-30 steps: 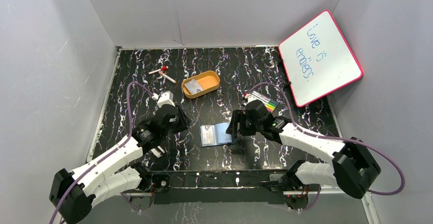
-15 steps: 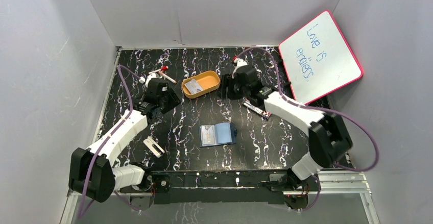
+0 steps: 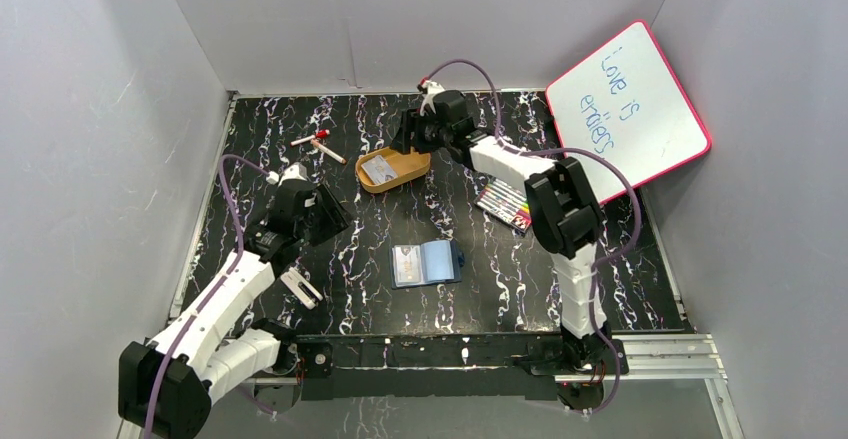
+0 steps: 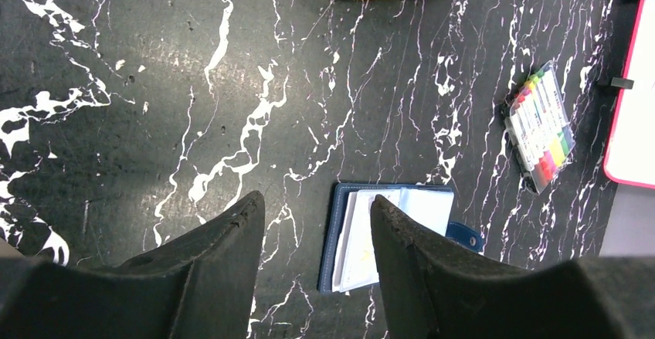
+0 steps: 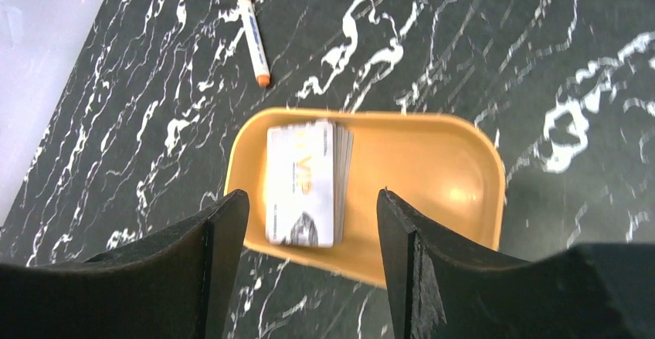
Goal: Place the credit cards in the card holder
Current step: Pick up the credit card from the storage box.
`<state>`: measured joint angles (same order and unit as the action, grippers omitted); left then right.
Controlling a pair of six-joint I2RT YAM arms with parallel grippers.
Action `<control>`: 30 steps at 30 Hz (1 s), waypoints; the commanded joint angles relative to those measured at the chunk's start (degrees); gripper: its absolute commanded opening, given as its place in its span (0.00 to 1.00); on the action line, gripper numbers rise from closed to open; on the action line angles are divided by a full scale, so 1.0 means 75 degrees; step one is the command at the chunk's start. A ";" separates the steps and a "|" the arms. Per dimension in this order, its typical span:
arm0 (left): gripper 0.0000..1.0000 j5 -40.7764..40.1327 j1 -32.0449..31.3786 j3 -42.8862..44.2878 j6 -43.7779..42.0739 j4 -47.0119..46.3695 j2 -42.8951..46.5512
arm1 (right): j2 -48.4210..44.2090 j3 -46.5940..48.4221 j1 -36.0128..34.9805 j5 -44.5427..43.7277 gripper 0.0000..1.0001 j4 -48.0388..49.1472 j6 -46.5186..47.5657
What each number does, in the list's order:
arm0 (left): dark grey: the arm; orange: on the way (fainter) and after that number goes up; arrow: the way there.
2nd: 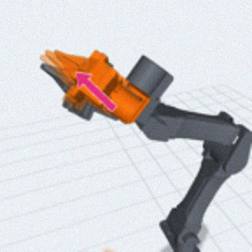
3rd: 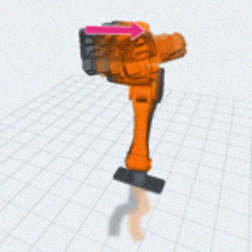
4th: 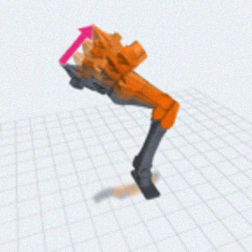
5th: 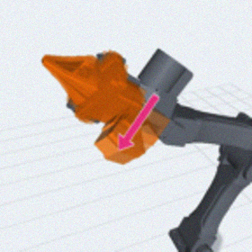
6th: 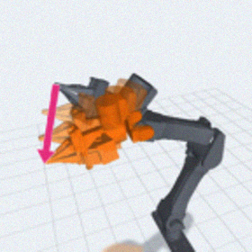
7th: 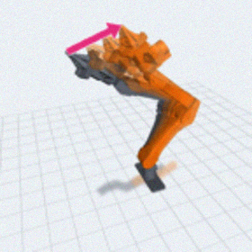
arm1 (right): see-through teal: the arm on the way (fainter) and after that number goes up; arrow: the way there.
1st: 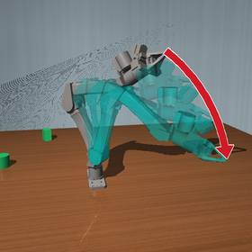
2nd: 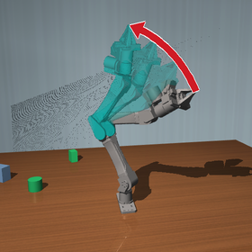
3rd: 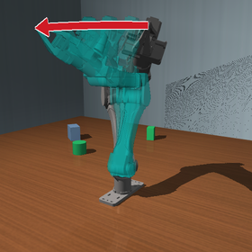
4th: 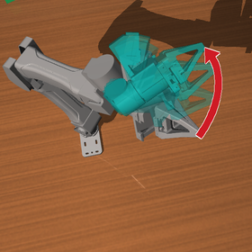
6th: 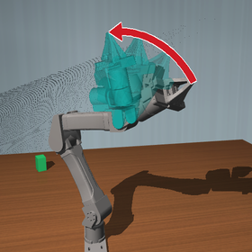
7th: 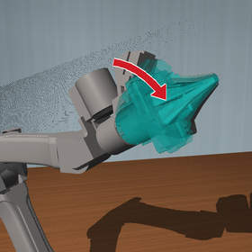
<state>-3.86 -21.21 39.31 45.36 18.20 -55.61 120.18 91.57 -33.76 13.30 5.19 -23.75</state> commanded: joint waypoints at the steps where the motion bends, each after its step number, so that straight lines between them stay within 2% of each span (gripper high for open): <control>1: 0.51 0.0031 0.0004 -0.0172 -0.0288 0.0124 0.0251 | 0.0768 0.1201 -0.0020 0.0181 0.71 0.0011 0.0543; 8: 0.51 0.0089 0.0003 -0.0129 -0.0456 0.0094 0.0011 | 0.1663 0.2098 -0.0178 0.0310 0.71 -0.0517 0.0887; 20: 0.51 0.0198 0.0003 -0.0220 -0.0453 0.0021 0.0056 | 0.2121 0.2219 -0.0493 0.0370 0.71 -0.0586 0.0884; 24: 0.51 0.0211 0.0001 -0.0226 -0.0459 0.0023 0.0067 | 0.2317 0.2471 -0.0538 0.0207 0.69 -0.1004 0.0974; 30: 0.51 0.0201 0.0004 -0.0238 -0.0459 -0.0001 0.0068 | 0.2230 0.2241 -0.0539 0.0101 0.63 -0.0875 0.0897</control>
<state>-3.31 -21.21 37.91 42.61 18.22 -56.03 136.90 107.15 -37.93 14.87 -2.20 -17.52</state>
